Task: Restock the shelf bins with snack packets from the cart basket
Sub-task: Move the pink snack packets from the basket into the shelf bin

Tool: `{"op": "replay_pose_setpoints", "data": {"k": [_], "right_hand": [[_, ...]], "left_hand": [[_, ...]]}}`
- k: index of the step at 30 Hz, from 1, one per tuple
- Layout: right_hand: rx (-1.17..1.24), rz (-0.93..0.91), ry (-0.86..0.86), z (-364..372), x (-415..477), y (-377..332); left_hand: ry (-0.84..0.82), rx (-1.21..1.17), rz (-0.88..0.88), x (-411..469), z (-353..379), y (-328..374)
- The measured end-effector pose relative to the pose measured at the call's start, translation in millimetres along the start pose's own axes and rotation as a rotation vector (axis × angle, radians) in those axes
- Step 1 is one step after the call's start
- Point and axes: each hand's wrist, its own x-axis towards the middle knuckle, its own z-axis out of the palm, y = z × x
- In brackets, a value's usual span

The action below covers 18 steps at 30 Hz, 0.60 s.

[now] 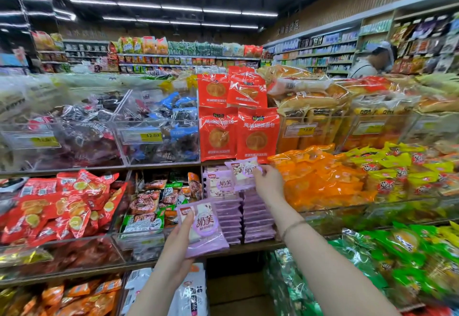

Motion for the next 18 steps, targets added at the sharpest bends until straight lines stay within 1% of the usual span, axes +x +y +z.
{"op": "replay_pose_setpoints", "data": {"k": [2, 3, 5, 6, 7, 9, 12, 13, 15, 18], "right_hand": [[-0.189, -0.023, 0.033, 6, 12, 1], [-0.362, -0.062, 0.026, 8, 14, 3], [-0.757, -0.181, 0.014, 12, 13, 10], [-0.898, -0.25, 0.036, 14, 12, 13], [-0.99, -0.315, 0.057, 15, 12, 15], [-1.056, -0.466, 0.056, 15, 15, 18], [-1.008, -0.649, -0.141, 18, 23, 25], [-0.968, -0.66, -0.185, 19, 23, 27], [-0.906, -0.589, -0.245, 18, 23, 31], [-0.951, -0.542, -0.343, 9, 26, 32]], "left_hand": [[0.006, 0.002, -0.006, -1, -2, 1], [0.008, 0.003, -0.007, -1, -3, 2], [0.019, 0.003, 0.0, -2, -5, 2], [0.029, -0.003, 0.007, -2, -7, 1], [0.048, -0.006, 0.012, -1, -8, 1], [0.078, 0.007, 0.035, 0, -10, 1], [0.082, 0.032, 0.027, 3, -11, 0], [0.072, 0.029, 0.026, 4, -10, 0], [0.052, 0.014, 0.013, 6, -8, -1], [0.016, -0.021, -0.005, 8, -8, -2]]}}
